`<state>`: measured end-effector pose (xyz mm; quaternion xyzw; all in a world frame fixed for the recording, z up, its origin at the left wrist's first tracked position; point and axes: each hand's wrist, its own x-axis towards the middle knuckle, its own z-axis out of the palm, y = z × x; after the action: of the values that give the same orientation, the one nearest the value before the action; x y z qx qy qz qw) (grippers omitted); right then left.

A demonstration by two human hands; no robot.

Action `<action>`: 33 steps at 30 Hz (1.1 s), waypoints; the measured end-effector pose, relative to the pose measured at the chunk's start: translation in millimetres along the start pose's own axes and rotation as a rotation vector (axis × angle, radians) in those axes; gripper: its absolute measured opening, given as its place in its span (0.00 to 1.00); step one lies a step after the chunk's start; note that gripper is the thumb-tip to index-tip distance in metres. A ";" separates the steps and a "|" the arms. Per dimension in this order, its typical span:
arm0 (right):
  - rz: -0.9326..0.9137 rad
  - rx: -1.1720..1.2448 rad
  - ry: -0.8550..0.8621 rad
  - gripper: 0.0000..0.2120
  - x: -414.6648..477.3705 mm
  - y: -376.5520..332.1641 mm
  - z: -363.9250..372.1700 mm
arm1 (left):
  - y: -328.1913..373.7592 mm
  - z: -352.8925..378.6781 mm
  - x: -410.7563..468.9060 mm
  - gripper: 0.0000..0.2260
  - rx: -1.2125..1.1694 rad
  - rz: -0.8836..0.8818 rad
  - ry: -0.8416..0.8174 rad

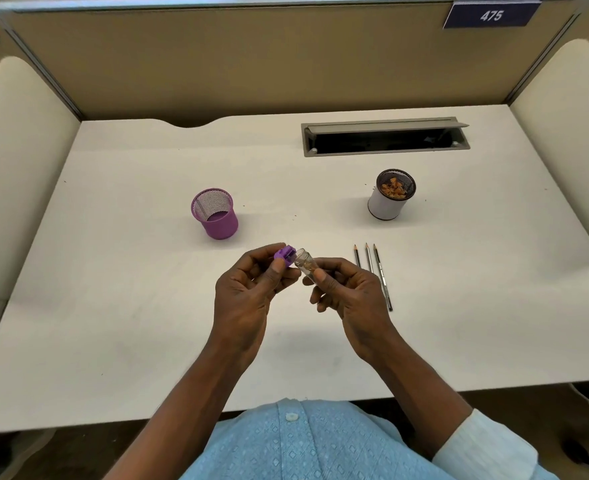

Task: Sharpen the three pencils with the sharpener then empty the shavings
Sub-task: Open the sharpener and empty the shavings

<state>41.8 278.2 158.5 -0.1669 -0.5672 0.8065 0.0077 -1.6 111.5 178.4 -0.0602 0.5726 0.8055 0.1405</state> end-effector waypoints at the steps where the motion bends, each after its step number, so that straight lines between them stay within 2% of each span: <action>1: 0.005 0.015 0.006 0.14 0.3 -1.0 -1.1 | -0.5 -0.3 0.1 0.15 0.005 0.003 -0.007; 5: 0.009 0.041 0.015 0.14 1.6 -3.1 -7.3 | -5.4 -1.4 -1.3 0.16 0.040 0.000 -0.021; 10: 0.017 0.060 0.046 0.15 3.4 -5.4 -14.7 | -19.8 -3.8 7.5 0.19 0.204 -0.005 0.026; 14: 0.012 0.072 0.066 0.16 5.1 -6.7 -19.9 | -36.8 -8.9 20.2 0.21 0.328 -0.013 -0.030; 20: 0.012 0.064 0.091 0.16 10.1 -8.6 -26.8 | -68.0 -14.2 46.9 0.14 0.547 -0.018 -0.019; 24: 0.016 0.060 0.111 0.15 15.9 -9.6 -32.3 | -91.4 -16.7 67.9 0.15 0.735 0.086 -0.030; 29: 0.028 0.040 0.150 0.15 24.0 -10.3 -37.9 | -115.8 -17.4 97.5 0.16 1.000 0.316 -0.044; 33: 0.035 0.015 0.169 0.15 30.5 -10.6 -43.0 | -132.3 -17.6 118.6 0.16 1.039 0.312 -0.027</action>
<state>23.0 327.3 147.4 -0.2441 -0.5555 0.7937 0.0425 -76.7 154.0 22.1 0.1134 0.8956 0.4286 0.0379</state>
